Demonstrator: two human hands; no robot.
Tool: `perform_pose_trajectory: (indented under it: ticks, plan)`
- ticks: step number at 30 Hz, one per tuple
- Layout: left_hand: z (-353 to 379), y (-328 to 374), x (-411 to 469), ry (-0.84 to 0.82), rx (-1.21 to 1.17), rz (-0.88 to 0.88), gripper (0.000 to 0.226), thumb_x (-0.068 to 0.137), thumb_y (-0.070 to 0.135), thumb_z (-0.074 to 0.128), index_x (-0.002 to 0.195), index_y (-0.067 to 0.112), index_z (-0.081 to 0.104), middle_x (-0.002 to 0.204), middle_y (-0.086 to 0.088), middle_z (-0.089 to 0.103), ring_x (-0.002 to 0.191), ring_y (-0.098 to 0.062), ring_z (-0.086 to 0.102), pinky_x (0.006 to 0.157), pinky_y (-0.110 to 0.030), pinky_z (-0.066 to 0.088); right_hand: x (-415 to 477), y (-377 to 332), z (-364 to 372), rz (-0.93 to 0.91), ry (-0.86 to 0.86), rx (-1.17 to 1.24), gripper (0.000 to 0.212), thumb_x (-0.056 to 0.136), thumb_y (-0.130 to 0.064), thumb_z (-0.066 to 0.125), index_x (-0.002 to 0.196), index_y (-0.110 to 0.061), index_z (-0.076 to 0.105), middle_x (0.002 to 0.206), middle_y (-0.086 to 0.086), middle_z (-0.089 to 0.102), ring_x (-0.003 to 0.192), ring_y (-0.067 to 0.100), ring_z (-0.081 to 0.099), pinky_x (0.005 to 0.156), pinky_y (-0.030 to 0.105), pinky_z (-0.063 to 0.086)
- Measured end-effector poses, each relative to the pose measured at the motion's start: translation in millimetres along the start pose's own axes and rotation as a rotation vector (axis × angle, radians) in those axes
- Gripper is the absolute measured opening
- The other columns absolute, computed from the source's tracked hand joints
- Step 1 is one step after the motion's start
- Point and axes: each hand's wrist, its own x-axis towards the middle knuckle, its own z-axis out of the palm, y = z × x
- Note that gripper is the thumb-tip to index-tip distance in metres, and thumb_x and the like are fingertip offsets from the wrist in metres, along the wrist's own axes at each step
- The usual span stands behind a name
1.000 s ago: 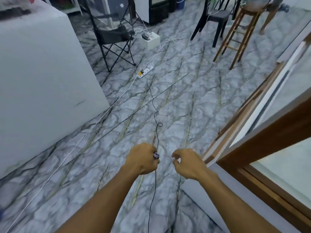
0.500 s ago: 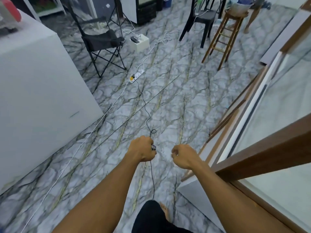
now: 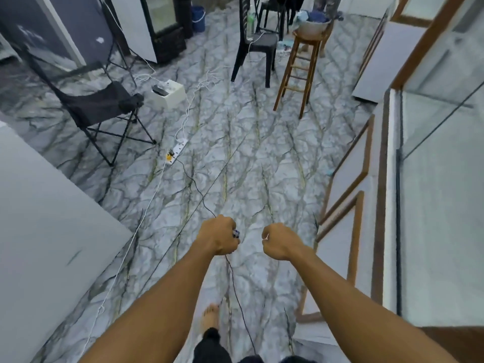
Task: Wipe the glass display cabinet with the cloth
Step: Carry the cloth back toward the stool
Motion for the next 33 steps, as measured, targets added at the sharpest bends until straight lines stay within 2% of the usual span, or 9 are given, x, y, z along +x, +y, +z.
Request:
perform_pose_trajectory:
  ticks: [5, 10, 13, 15, 18, 22, 26, 29, 33]
  plan:
    - [-45.7, -31.6, 70.6, -0.069, 0.063, 0.109, 0.024, 0.083, 0.034, 0.063, 0.068, 0.017, 0.058, 0.072, -0.001, 0.058, 0.074, -0.029, 0.063, 0.068, -0.035, 0.053, 57.3, -36.5, -27.5, 0.082, 0.007, 0.063, 0.035, 0.091, -0.014, 0.052, 0.118, 0.002, 0.069, 0.111, 0.023, 0.070, 0.099, 0.037, 0.068, 0.086, 0.047, 0.059]
    - [-80.0, -37.6, 148.6, -0.101, 0.069, 0.187, 0.033, 0.084, 0.035, 0.064, 0.059, 0.019, 0.049, 0.066, -0.003, 0.058, 0.070, -0.030, 0.063, 0.064, -0.035, 0.054, 116.2, -41.2, -58.5, 0.163, 0.014, 0.150, 0.036, 0.092, -0.013, 0.052, 0.123, -0.005, 0.068, 0.122, 0.015, 0.067, 0.108, 0.033, 0.065, 0.092, 0.040, 0.056]
    - [-96.2, -33.9, 211.1, -0.119, 0.071, 0.206, 0.029, 0.084, 0.032, 0.063, 0.062, 0.017, 0.053, 0.068, -0.004, 0.062, 0.068, -0.027, 0.062, 0.062, -0.035, 0.054, 168.0, -29.5, -85.3, 0.191, 0.011, 0.180, 0.040, 0.090, -0.009, 0.052, 0.126, 0.001, 0.065, 0.124, 0.019, 0.067, 0.109, 0.035, 0.065, 0.092, 0.042, 0.057]
    - [-106.4, -28.2, 258.3, -0.130, 0.061, 0.201, 0.027, 0.083, 0.034, 0.063, 0.064, 0.017, 0.057, 0.068, -0.002, 0.064, 0.067, -0.025, 0.062, 0.061, -0.033, 0.054, 209.2, -17.9, -109.7, 0.196, 0.022, 0.194, 0.044, 0.093, -0.014, 0.053, 0.135, -0.007, 0.062, 0.132, 0.015, 0.063, 0.116, 0.032, 0.062, 0.093, 0.034, 0.053]
    - [-128.9, -11.5, 336.1, -0.132, 0.057, 0.195, 0.026, 0.083, 0.038, 0.065, 0.072, 0.015, 0.065, 0.072, -0.002, 0.071, 0.072, -0.025, 0.068, 0.071, -0.038, 0.060, 274.1, 3.8, -156.4, 0.191, 0.050, 0.226, 0.047, 0.095, -0.019, 0.050, 0.141, -0.017, 0.057, 0.140, 0.011, 0.059, 0.122, 0.028, 0.059, 0.090, 0.028, 0.047]
    - [-170.6, 16.5, 430.0, -0.146, 0.043, 0.164, 0.031, 0.086, 0.037, 0.067, 0.072, 0.009, 0.064, 0.074, -0.007, 0.072, 0.072, -0.026, 0.068, 0.068, -0.040, 0.061, 350.8, 29.7, -228.0, 0.194, 0.026, 0.246, 0.047, 0.095, -0.018, 0.050, 0.140, -0.015, 0.058, 0.138, 0.012, 0.060, 0.120, 0.030, 0.061, 0.096, 0.034, 0.052]
    - [-207.5, 38.4, 519.7, -0.119, 0.024, 0.149, 0.033, 0.088, 0.037, 0.066, 0.065, 0.015, 0.057, 0.070, -0.005, 0.067, 0.068, -0.024, 0.064, 0.059, -0.031, 0.051, 418.4, 48.8, -296.2, 0.177, 0.031, 0.223, 0.042, 0.095, -0.017, 0.048, 0.136, -0.014, 0.061, 0.131, 0.012, 0.063, 0.121, 0.031, 0.058, 0.094, 0.034, 0.050]
    - [-232.7, 52.3, 585.1, -0.107, 0.021, 0.152, 0.034, 0.089, 0.036, 0.065, 0.063, 0.018, 0.053, 0.065, -0.001, 0.063, 0.067, -0.023, 0.062, 0.052, -0.028, 0.040, 473.5, 63.7, -339.5, 0.162, 0.050, 0.216, 0.038, 0.094, -0.017, 0.049, 0.130, -0.012, 0.063, 0.116, 0.011, 0.068, 0.109, 0.031, 0.063, 0.090, 0.039, 0.054]
    - [-255.5, 63.0, 688.7, -0.118, -0.009, 0.148, 0.034, 0.085, 0.037, 0.066, 0.062, 0.015, 0.055, 0.062, 0.001, 0.060, 0.063, -0.020, 0.062, 0.051, -0.027, 0.038, 561.4, 88.8, -393.2, 0.171, 0.036, 0.230, 0.046, 0.096, -0.020, 0.049, 0.141, -0.016, 0.057, 0.128, 0.011, 0.065, 0.113, 0.027, 0.062, 0.086, 0.030, 0.048]
